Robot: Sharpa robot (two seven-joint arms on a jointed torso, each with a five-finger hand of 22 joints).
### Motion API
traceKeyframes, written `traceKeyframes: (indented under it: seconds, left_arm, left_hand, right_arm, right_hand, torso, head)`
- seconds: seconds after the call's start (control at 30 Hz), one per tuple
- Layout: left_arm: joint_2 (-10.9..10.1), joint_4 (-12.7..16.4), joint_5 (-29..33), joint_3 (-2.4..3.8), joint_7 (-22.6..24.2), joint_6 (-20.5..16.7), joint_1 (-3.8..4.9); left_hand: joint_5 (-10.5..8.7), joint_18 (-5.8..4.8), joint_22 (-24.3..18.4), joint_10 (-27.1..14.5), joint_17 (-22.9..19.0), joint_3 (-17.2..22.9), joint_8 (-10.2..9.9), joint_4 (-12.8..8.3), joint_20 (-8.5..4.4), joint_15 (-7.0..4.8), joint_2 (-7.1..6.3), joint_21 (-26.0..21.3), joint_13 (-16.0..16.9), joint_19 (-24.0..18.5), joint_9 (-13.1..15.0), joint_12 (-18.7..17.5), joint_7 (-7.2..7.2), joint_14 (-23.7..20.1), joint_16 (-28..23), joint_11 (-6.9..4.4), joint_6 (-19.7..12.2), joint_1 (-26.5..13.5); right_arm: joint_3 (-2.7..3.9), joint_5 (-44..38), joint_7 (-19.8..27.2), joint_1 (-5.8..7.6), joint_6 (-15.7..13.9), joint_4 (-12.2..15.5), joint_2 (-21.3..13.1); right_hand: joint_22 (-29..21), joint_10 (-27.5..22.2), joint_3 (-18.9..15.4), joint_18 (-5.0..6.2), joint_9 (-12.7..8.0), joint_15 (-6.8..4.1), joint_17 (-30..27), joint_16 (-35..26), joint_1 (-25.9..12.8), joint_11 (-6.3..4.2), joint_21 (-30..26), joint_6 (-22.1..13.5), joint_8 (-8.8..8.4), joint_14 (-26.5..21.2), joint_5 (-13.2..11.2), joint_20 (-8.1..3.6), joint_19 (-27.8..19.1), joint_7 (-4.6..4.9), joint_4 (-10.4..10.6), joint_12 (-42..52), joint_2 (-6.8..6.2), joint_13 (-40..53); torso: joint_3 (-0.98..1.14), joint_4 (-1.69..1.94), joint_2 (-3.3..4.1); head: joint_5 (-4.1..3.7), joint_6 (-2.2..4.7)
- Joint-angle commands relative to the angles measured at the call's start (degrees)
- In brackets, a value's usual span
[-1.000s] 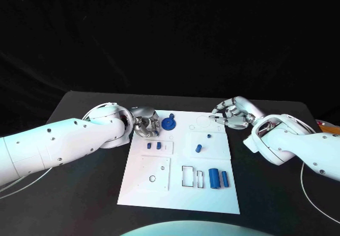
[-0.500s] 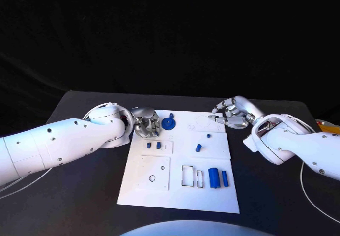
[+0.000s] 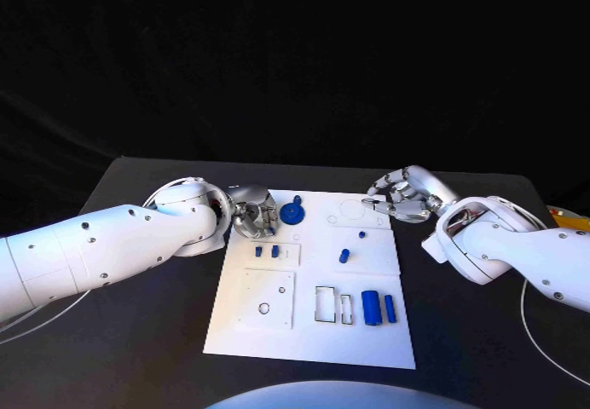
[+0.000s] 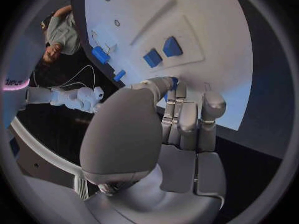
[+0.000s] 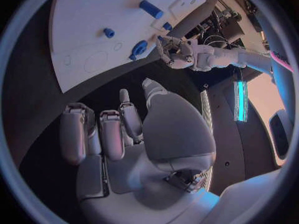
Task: Assemble the parts on the task board
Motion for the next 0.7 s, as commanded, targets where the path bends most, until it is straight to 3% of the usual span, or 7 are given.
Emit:
traceKeyframes:
  seconds: [0.03,0.3,0.7]
  left_arm:
    - [0.19,0.1,0.06,-0.02,0.0,0.86,-0.05]
    - [0.28,0.05,0.26,-0.07,0.4,0.47,-0.06]
    - [0.35,-0.12,0.23,-0.14,0.05,0.72,-0.12]
  left_hand:
    - [-0.24,-0.31,-0.16,0.35,-0.04,-0.44,-0.35,0.24,0.02,0.13,-0.19,-0.43,0.05,-0.65,0.01,-0.37,0.13,-0.38,0.16,0.13,0.21,-1.03]
    - [-0.13,-0.27,-0.42,-0.08,-0.16,-1.34,-2.01,0.98,0.18,0.4,-1.69,-0.76,0.34,-1.03,-0.41,-0.61,0.46,-0.59,0.51,0.44,-1.48,-2.54]
    - [-0.05,-0.14,-0.93,-0.63,-0.74,-1.55,-2.19,1.18,0.25,0.53,-1.96,-1.16,0.39,-1.53,-0.41,-0.81,0.49,-0.94,0.42,0.58,-1.44,-2.9]
  right_arm:
    - [0.0,-0.56,0.24,-0.04,0.11,0.02,0.03]
    - [0.0,-0.56,0.22,-0.04,0.12,-0.01,0.02]
    - [0.0,-0.56,0.22,-0.04,0.11,-0.05,0.02]
  right_hand:
    - [8.77,-0.26,-0.25,0.29,0.06,-0.4,3.62,-0.35,-0.48,-0.1,-0.28,-0.38,0.38,3.45,0.37,-0.27,-0.16,-0.05,-0.15,-0.12,0.31,0.68]
    - [8.74,-0.39,-0.24,0.3,0.14,-0.44,3.51,-0.44,-0.59,-0.14,-0.41,-0.38,0.55,3.44,0.45,-0.31,-0.16,-0.09,-0.15,-0.27,0.33,0.51]
    - [8.74,-0.39,-0.24,0.3,0.14,-0.44,3.51,-0.44,-0.59,-0.14,-0.41,-0.38,0.55,3.44,0.45,-0.31,-0.16,-0.09,-0.15,-0.27,0.33,0.51]
  torso:
    - [-0.02,0.01,0.02]
    - [-0.01,0.03,0.02]
    - [-0.02,0.02,0.0]
  head:
    - [0.01,-0.03]
    - [-0.03,-0.13]
    - [-0.07,-0.19]
